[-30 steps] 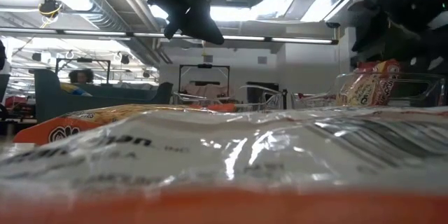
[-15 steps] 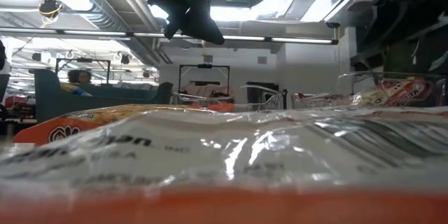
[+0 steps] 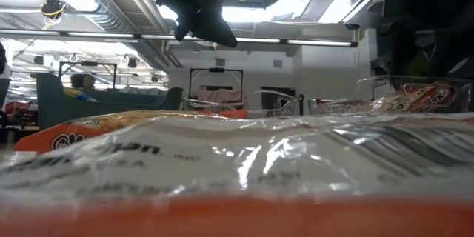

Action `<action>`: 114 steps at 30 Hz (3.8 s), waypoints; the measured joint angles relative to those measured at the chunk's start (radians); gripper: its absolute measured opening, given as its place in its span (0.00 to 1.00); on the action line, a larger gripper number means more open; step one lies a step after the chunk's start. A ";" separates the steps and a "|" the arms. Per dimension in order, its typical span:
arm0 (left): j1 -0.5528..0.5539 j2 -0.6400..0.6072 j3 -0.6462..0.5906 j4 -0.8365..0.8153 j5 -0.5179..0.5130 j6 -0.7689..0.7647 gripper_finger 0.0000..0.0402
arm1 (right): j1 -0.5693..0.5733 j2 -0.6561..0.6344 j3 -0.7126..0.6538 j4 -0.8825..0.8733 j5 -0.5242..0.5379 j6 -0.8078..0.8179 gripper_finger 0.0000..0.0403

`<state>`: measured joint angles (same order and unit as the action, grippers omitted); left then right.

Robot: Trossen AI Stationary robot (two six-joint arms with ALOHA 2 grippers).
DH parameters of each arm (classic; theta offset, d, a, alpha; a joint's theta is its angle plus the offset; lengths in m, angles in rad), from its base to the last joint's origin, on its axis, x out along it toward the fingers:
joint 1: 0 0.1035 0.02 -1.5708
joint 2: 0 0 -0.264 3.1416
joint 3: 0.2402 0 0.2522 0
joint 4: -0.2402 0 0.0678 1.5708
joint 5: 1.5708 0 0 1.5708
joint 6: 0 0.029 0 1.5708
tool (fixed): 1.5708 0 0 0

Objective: Sort Maruchan noodles
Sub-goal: Put the red noodle pack into the right transparent bin

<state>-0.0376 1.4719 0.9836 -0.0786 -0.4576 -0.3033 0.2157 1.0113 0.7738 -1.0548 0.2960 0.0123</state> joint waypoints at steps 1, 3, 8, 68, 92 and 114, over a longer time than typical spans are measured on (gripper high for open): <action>0.000 0.000 0.000 0.000 0.000 0.000 0.00 | 0.000 0.020 0.000 0.000 -0.001 -0.014 0.78; 0.000 0.000 0.000 0.000 0.000 0.000 0.00 | 0.000 0.055 0.000 0.000 0.007 -0.022 0.78; 0.000 0.000 0.000 -0.006 0.000 0.001 0.00 | 0.000 0.127 0.000 0.014 0.101 -0.032 0.78; -0.001 0.000 0.000 -0.025 0.011 0.026 0.00 | -0.145 0.259 0.164 -0.240 -0.047 0.509 0.00; 0.001 0.000 0.000 -0.010 0.074 0.047 0.00 | -0.269 0.260 0.100 0.243 -0.094 0.302 0.00; -0.057 -0.028 0.000 0.088 0.710 -0.004 0.00 | 0.399 0.237 0.214 0.171 -0.271 1.248 0.01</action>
<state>-0.0950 1.4444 0.9833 0.0094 0.2529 -0.3073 0.6145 1.2480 0.9874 -0.8841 0.0246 1.2607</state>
